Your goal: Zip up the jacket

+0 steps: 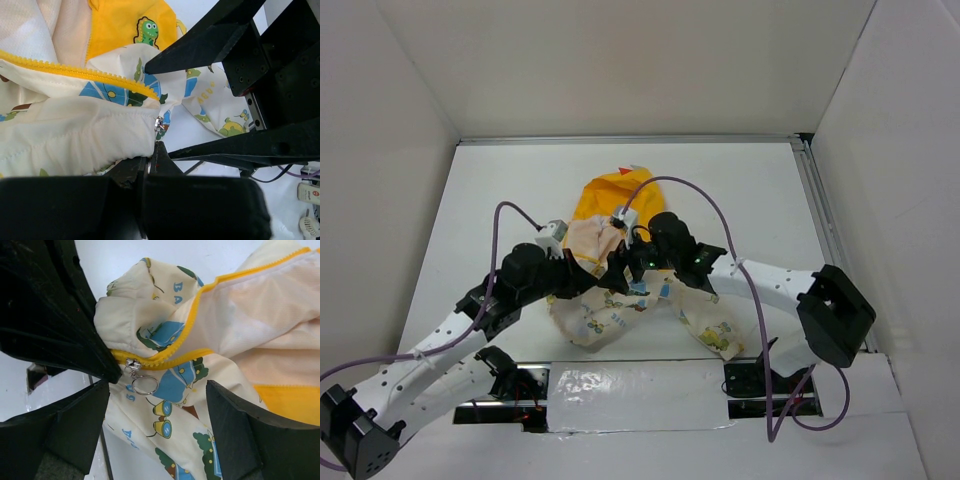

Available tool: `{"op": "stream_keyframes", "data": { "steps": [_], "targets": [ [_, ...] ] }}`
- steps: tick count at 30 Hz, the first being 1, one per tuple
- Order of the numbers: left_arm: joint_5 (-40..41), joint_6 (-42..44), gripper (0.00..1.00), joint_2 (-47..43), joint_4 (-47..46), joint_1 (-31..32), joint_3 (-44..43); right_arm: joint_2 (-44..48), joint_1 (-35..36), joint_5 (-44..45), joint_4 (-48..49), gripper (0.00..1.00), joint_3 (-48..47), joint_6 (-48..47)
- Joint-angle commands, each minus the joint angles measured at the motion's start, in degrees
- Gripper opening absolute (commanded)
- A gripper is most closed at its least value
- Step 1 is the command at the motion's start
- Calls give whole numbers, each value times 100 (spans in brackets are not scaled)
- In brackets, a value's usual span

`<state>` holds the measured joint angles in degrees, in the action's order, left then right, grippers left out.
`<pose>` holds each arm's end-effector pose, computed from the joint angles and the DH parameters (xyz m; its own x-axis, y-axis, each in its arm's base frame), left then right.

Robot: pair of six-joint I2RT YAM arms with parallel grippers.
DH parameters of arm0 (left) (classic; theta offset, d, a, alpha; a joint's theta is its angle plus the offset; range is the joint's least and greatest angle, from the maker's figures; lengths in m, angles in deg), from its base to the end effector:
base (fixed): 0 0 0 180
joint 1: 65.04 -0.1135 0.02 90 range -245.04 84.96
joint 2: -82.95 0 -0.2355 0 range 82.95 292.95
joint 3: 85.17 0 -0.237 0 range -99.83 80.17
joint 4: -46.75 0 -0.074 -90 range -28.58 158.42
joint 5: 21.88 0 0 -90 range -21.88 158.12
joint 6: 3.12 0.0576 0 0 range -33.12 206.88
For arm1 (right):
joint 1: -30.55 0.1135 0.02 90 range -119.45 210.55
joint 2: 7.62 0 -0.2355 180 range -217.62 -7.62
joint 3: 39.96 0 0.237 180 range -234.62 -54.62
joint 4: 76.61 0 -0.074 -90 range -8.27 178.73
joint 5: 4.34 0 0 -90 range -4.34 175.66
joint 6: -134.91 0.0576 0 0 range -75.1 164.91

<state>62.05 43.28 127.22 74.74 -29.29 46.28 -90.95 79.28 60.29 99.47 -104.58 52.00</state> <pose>0.1652 -0.1264 0.2428 -0.6912 -0.3474 -0.6337 0.2526 0.7055 -0.6622 0.2014 0.2669 0.2229 -0.3679 -0.2501 -0.8956 -0.9015 0.3322 0.2775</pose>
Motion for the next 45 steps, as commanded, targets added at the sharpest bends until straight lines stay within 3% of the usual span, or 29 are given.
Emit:
{"op": "stream_keyframes", "data": {
  "steps": [1,9,16,19,20,21,25,29,34,41,45],
  "targets": [
    [-272,220,0,-164,-304,-15,-232,-139,-4,-424,-125,83,-357,-454],
    [-237,273,0,-200,-277,-24,-268,-315,-21,-1136,-274,77,-489,-612],
    [-333,308,0,-173,-295,-24,-329,-360,57,-1076,-249,73,-568,-595],
    [-404,325,0,-173,-295,-15,-329,-333,110,-760,-231,65,-559,-578],
    [-439,334,0,-182,-286,-24,-329,-342,136,-638,-239,54,-568,-560],
    [-465,343,0,-208,-278,-24,-329,-351,137,-532,-283,49,-612,-560],
    [-527,387,0,-252,-111,-24,-399,-272,110,-453,-99,47,-516,-385],
    [-597,413,0,-270,56,-24,-426,-79,102,-154,68,36,-393,-332],
    [-703,387,0,-217,232,-24,-382,141,67,172,-37,37,-348,-410],
    [-659,369,0,-138,469,-15,-364,352,40,-109,-152,46,-349,-446],
    [-738,466,0,-164,487,-15,-320,458,14,-144,-152,45,-340,-358]
  ]
}}
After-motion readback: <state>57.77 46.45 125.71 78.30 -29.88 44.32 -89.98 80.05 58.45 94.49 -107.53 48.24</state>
